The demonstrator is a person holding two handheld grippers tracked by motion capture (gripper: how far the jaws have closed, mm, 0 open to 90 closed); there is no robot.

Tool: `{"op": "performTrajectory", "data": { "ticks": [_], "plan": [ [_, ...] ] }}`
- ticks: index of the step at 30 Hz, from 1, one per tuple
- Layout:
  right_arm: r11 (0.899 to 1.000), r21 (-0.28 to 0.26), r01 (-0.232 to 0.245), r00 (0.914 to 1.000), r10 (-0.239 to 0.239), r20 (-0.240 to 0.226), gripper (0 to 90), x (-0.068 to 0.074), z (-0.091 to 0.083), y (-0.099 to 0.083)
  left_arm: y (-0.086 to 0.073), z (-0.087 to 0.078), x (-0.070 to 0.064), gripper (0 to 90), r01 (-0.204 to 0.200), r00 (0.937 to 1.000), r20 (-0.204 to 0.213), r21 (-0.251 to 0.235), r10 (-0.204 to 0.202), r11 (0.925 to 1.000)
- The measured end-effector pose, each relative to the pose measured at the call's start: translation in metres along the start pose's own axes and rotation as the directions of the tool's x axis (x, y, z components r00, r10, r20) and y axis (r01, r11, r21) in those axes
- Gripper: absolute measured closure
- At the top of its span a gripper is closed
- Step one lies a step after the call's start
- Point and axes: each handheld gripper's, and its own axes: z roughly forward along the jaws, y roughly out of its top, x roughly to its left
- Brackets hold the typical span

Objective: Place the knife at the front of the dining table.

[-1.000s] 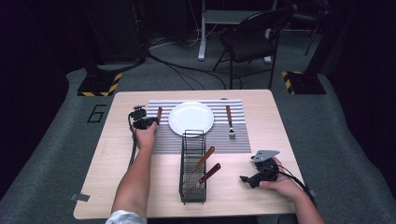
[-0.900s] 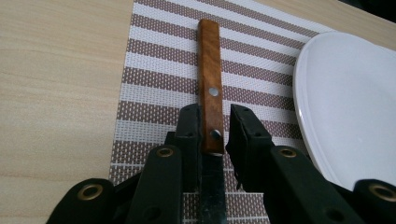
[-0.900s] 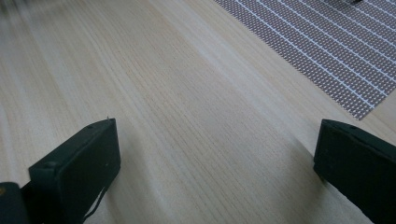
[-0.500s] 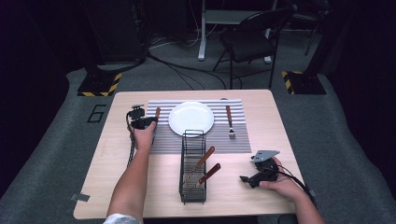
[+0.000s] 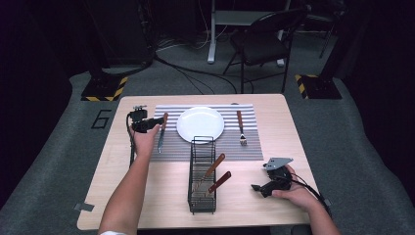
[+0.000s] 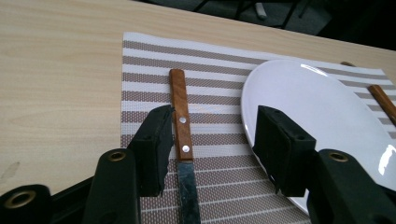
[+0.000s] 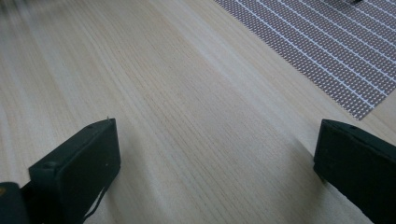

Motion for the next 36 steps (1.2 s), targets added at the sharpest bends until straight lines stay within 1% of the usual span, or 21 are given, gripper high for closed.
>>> {"op": "performTrajectory", "data": {
  "ticks": [2, 4, 6, 12, 15, 16, 19, 21, 24, 25, 27, 28, 29, 32, 33, 34, 36],
  "plan": [
    [1.0, 0.0, 0.0, 1.0, 0.0, 0.0, 0.0, 0.0, 0.0, 0.0, 0.002, -0.008, -0.001, 45.9, -0.007, 0.9998, 0.016, 0.0, 0.007, 1.0],
    [1.0, 0.0, 0.0, 1.0, 0.0, 0.0, 0.0, 0.0, 0.0, 0.0, 0.005, -0.017, -0.001, 45.5, -0.017, 0.9996, 0.023, -0.014, 0.017, 0.9998],
    [1.0, 0.0, 0.0, 1.0, 0.0, 0.0, 0.0, 0.0, 0.0, 0.0, 0.006, -0.024, -0.002, 45.3, -0.016, 0.9993, 0.034, -0.019, 0.017, 0.9997],
    [1.0, 0.0, 0.0, 1.0, 0.0, 0.001, 0.0, 0.0, 0.0, 0.0, 0.01, -0.048, -0.009, 45.0, -0.051, 0.9968, 0.06, -0.041, 0.054, 0.9978],
    [1.0, 0.0, 0.0, 1.0, 0.0, 0.001, 0.0, 0.0, 0.0, 0.0, 0.011, -0.06, -0.014, 44.7, -0.078, 0.9939, 0.075, -0.054, 0.082, 0.9955],
    [1.0, 0.0, 0.0, 1.0, 0.0, 0.0, 0.0, 0.0, 0.0, 0.0, 0.012, -0.065, -0.016, 44.5, -0.094, 0.9921, 0.078, -0.054, 0.098, 0.9941],
    [1.0, 0.0, 0.0, 1.0, 0.0, 0.0, 0.0, 0.0, 0.0, 0.0, 0.011, -0.076, -0.021, 44.1, -0.124, 0.9876, 0.089, -0.063, 0.129, 0.9903],
    [1.0, 0.001, 0.0, 1.0, 0.0, 0.0, 0.0, 0.0, 0.0, 0.0, 0.011, -0.083, -0.024, 43.9, -0.151, 0.9836, 0.09, -0.067, 0.157, 0.9863],
    [1.0, 0.0, 0.0, 1.0, 0.0, 0.001, 0.0, 0.0, 0.0, 0.0, 0.009, -0.094, -0.028, 43.4, -0.197, 0.9754, 0.088, -0.065, 0.202, 0.9782],
    [1.0, -0.002, -0.007, 1.0, 0.007, 0.002, 0.0, 0.001, 0.0, 0.0, 0.008, -0.097, -0.029, 43.3, -0.208, 0.9728, 0.089, -0.07, 0.214, 0.9756],
    [1.0, -0.002, -0.006, 1.0, 0.006, 0.002, 0.0, 0.0, 0.0, 0.0, 0.006, -0.102, -0.032, 43.0, -0.227, 0.9682, 0.092, -0.071, 0.233, 0.9714],
    [1.0, -0.002, -0.006, 1.0, 0.006, 0.002, 0.0, 0.0, 0.0, 0.0, 0.003, -0.107, -0.033, 43.0, -0.242, 0.9629, 0.103, -0.075, 0.249, 0.9672],
    [1.0, -0.002, -0.006, 1.0, 0.006, 0.002, 0.0, 0.0, 0.0, 0.0, 0.003, -0.107, -0.033, 43.0, -0.242, 0.9629, 0.103, -0.075, 0.249, 0.9672],
    [1.0, -0.002, -0.005, 1.0, 0.005, 0.003, 0.0, 0.001, 0.0, 0.0, -0.003, -0.115, -0.034, 43.0, -0.26, 0.9572, 0.112, -0.076, 0.267, 0.9627],
    [1.0, -0.002, -0.005, 1.0, 0.005, 0.003, 0.0, 0.001, 0.0, 0.0, -0.003, -0.115, -0.034, 43.0, -0.26, 0.9572, 0.112, -0.076, 0.267, 0.9627],
    [1.0, -0.001, -0.006, 1.0, 0.006, 0.003, 0.0, 0.001, 0.0, 0.0, -0.007, -0.118, -0.034, 43.0, -0.265, 0.955, 0.118, -0.072, 0.272, 0.9615],
    [1.0, -0.002, -0.006, 1.0, 0.006, 0.003, 0.0, 0.001, 0.0, 0.0, -0.011, -0.12, -0.034, 43.0, -0.274, 0.9525, 0.119, -0.067, 0.28, 0.9594]
  ]
}}
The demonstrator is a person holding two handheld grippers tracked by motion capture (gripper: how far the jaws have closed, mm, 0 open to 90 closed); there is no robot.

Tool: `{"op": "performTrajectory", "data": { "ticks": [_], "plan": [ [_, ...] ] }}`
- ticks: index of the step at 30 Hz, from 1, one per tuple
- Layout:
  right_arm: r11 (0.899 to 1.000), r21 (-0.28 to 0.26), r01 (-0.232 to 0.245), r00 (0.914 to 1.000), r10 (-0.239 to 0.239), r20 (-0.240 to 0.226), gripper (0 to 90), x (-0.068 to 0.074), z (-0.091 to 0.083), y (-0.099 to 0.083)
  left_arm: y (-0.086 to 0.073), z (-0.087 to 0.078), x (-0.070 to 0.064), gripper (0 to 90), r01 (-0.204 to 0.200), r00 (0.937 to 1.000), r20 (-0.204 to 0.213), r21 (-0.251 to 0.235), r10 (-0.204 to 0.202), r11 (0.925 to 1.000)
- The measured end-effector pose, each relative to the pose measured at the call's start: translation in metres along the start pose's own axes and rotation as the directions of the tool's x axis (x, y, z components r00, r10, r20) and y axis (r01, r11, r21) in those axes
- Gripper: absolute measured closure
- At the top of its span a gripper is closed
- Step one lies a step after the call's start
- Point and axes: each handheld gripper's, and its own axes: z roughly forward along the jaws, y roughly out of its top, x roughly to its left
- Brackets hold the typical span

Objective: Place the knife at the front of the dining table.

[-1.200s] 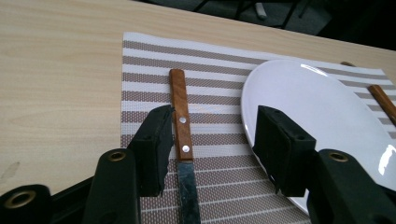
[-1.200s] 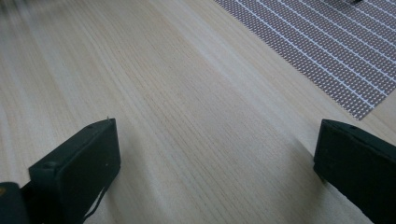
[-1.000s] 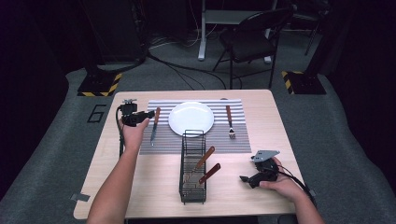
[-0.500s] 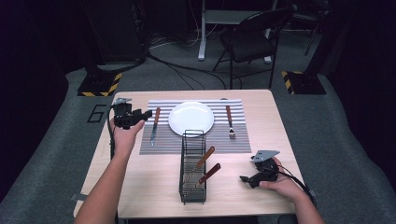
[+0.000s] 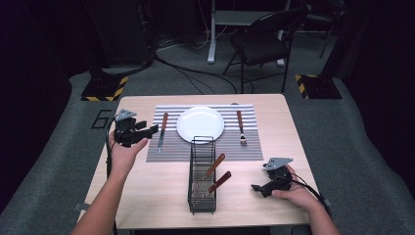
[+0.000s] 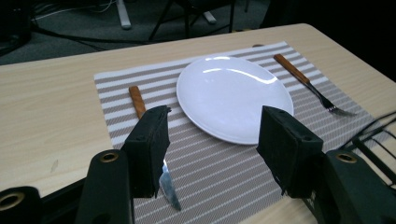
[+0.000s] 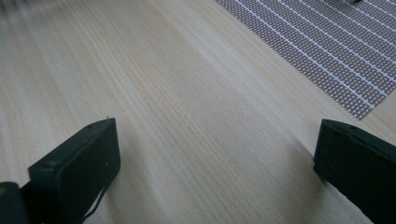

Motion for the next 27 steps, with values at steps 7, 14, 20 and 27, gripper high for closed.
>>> {"op": "performTrajectory", "data": {
  "ticks": [7, 14, 20, 27],
  "plan": [
    [1.0, 0.0, 0.0, 1.0, 0.0, 0.0, 0.0, 0.0, 0.0, 0.0, -0.025, -0.002, -0.004, 43.0, -0.011, 0.9996, 0.026, 0.021, 0.011, 0.9997],
    [1.0, 0.0, 0.0, 1.0, 0.0, 0.0, 0.0, 0.0, 0.0, 0.0, -0.053, 0.0, -0.003, 43.0, 0.0, 0.9991, 0.043, 0.068, -0.003, 0.9977],
    [1.0, 0.0, 0.001, 1.0, -0.001, 0.0, 0.0, 0.0, 0.0, 0.0, -0.079, -0.001, 0.004, 43.0, -0.005, 0.9993, 0.037, 0.103, 0.001, 0.9946],
    [1.0, 0.0, 0.002, 1.0, -0.002, 0.0, 0.0, 0.0, 0.0, 0.0, -0.103, -0.004, 0.017, 42.0, -0.008, 0.9999, 0.011, 0.131, 0.007, 0.9913]
  ]
}}
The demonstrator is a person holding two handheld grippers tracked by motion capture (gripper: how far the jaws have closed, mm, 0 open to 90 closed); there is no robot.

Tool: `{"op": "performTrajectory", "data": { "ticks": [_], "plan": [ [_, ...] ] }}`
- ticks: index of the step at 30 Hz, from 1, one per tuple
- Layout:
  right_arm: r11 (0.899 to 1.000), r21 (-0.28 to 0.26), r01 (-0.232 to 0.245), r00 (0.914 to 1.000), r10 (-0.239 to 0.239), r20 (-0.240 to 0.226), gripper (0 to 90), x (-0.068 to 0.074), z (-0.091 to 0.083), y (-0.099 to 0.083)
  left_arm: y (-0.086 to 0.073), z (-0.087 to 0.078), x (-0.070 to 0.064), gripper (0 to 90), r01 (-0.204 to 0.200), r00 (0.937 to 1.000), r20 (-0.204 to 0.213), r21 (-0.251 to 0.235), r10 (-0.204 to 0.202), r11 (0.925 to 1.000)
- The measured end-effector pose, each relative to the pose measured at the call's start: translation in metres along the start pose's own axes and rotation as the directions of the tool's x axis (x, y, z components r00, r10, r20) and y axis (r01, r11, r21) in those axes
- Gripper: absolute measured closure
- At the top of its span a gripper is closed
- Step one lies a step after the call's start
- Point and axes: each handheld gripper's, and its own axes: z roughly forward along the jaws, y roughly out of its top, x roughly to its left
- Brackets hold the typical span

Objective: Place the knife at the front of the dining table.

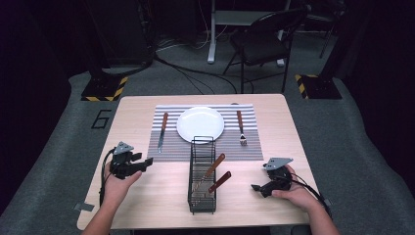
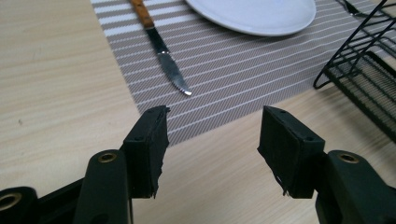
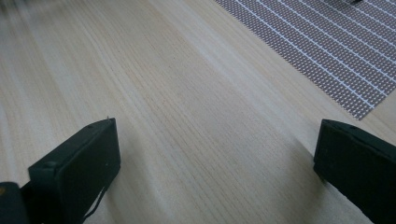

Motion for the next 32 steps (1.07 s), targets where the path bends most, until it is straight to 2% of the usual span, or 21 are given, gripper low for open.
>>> {"op": "performTrajectory", "data": {
  "ticks": [7, 9, 12, 15, 16, 17, 18, 19, 20, 21, 22, 28, 32],
  "plan": [
    [1.0, 0.0, -0.001, 1.0, 0.001, 0.0, 0.0, 0.0, 0.0, 0.0, -0.02, 0.006, 0.019, 41.4, 0.051, 0.9979, -0.04, 0.011, -0.051, 0.9986],
    [1.0, 0.001, -0.004, 1.0, 0.004, 0.001, 0.0, 0.0, 0.0, 0.0, -0.024, 0.009, 0.024, 41.3, 0.079, 0.9958, -0.048, 0.011, -0.078, 0.9968],
    [1.0, 0.001, -0.003, 1.0, 0.003, 0.0, 0.0, 0.0, 0.0, 0.0, -0.029, 0.009, 0.032, 41.4, 0.085, 0.9933, -0.08, 0.017, -0.084, 0.9962],
    [1.0, 0.0, -0.001, 1.0, 0.001, 0.0, 0.0, 0.0, 0.0, 0.0, -0.034, 0.008, 0.042, 41.3, 0.101, 0.9874, -0.123, 0.008, -0.1, 0.9948],
    [1.0, 0.0, -0.002, 1.0, 0.002, 0.0, 0.0, 0.0, 0.0, 0.0, -0.037, 0.006, 0.049, 41.0, 0.122, 0.9826, -0.142, 0.008, -0.12, 0.9925],
    [1.0, 0.0, -0.002, 1.0, 0.002, 0.0, 0.0, 0.0, 0.0, 0.0, -0.037, 0.006, 0.049, 41.0, 0.122, 0.9826, -0.142, 0.008, -0.12, 0.9925],
    [1.0, 0.001, -0.002, 1.0, 0.002, 0.0, 0.0, 0.0, 0.0, 0.0, -0.039, 0.004, 0.056, 41.0, 0.144, 0.9771, -0.161, 0.015, -0.139, 0.9895],
    [1.0, 0.001, -0.002, 1.0, 0.002, 0.0, 0.0, 0.0, 0.0, 0.0, -0.039, 0.004, 0.056, 41.0, 0.144, 0.9771, -0.161, 0.015, -0.139, 0.9895],
    [1.0, 0.0, -0.004, 1.0, 0.004, 0.0, 0.0, 0.0, 0.0, 0.0, -0.042, 0.003, 0.061, 40.5, 0.168, 0.9705, -0.178, 0.013, -0.163, 0.9857],
    [1.0, 0.0, -0.004, 1.0, 0.004, 0.0, 0.0, 0.0, 0.0, 0.0, -0.042, 0.003, 0.061, 40.4, 0.168, 0.9705, -0.178, 0.013, -0.163, 0.9857],
    [1.0, 0.0, 0.0, 1.0, 0.0, -0.001, 0.0, 0.0, 0.0, 0.0, -0.044, 0.003, 0.065, 39.8, 0.184, 0.9647, -0.193, 0.006, -0.179, 0.983],
    [1.0, 0.0, 0.003, 1.0, -0.003, 0.0, 0.0, 0.0, 0.0, 0.0, -0.048, 0.005, 0.072, 35.4, 0.176, 0.9598, -0.225, 0.019, -0.168, 0.9841],
    [1.0, -0.001, 0.002, 1.0, -0.002, 0.0, 0.0, 0.0, 0.0, 0.0, -0.049, 0.006, 0.074, 33.3, 0.151, 0.9574, -0.251, 0.012, -0.143, 0.9885]
  ]
}}
